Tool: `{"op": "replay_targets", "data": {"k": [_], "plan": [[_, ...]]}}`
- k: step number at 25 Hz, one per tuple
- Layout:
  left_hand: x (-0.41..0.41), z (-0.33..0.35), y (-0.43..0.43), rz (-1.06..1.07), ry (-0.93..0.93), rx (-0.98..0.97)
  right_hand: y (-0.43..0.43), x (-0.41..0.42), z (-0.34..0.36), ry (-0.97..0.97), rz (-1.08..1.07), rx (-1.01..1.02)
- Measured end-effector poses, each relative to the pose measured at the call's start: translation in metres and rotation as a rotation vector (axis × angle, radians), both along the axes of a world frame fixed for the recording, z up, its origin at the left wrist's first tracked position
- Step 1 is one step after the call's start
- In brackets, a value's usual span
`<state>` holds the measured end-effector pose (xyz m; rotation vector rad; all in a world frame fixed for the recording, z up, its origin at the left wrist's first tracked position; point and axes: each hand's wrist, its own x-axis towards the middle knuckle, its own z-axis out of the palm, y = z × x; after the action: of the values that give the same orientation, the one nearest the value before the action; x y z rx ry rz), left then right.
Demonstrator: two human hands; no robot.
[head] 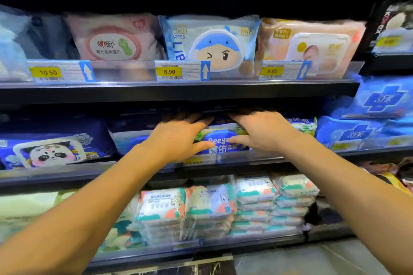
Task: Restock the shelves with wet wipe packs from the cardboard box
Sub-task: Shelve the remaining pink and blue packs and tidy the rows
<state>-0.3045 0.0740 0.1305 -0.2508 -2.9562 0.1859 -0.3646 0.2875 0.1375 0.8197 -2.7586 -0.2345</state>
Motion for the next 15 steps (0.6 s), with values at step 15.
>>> {"op": "replay_targets", "data": {"k": [15], "plan": [[-0.032,-0.012,0.084,-0.234,0.196,0.028,0.126,-0.014,-0.005,-0.009,-0.033,0.039]]}}
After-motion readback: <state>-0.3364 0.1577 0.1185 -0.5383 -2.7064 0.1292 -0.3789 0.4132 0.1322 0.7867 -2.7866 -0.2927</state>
